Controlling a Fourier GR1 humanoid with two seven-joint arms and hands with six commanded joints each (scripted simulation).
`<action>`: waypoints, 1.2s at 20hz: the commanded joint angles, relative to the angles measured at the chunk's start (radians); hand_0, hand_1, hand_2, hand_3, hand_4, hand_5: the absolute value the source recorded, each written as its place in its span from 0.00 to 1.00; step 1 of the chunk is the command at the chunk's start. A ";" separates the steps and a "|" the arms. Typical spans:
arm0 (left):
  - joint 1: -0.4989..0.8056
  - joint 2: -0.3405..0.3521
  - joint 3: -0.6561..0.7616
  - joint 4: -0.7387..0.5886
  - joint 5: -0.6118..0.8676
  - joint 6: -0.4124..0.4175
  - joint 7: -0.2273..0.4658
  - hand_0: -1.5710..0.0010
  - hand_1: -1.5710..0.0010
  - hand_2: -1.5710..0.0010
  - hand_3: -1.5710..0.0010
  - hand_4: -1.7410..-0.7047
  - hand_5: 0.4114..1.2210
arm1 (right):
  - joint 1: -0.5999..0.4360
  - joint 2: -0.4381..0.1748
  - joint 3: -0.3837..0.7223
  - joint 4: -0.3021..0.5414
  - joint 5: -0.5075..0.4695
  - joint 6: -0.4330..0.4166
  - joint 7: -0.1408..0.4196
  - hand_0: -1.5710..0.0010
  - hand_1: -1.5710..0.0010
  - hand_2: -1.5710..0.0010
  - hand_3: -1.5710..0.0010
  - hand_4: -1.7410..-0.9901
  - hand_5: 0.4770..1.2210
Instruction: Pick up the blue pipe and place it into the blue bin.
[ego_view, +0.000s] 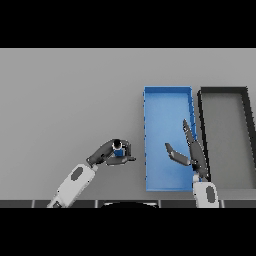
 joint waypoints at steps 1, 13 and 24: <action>-0.005 0.000 -0.009 0.010 -0.001 -0.007 -0.019 0.35 0.29 0.27 0.30 0.17 0.77 | 0.001 0.003 0.002 -0.005 -0.003 0.001 -0.006 1.00 1.00 1.00 1.00 0.73 0.17; -0.029 -0.022 -0.034 -0.157 0.022 0.070 -0.005 0.02 0.02 0.02 0.07 0.01 0.98 | 0.007 -0.007 0.001 -0.007 0.019 -0.009 -0.019 1.00 1.00 1.00 1.00 0.76 0.17; -0.050 -0.013 -0.060 -0.236 0.003 0.071 0.118 0.00 0.00 0.00 0.05 0.00 1.00 | 0.022 -0.003 -0.004 -0.008 0.027 -0.026 -0.029 1.00 1.00 1.00 1.00 0.77 0.17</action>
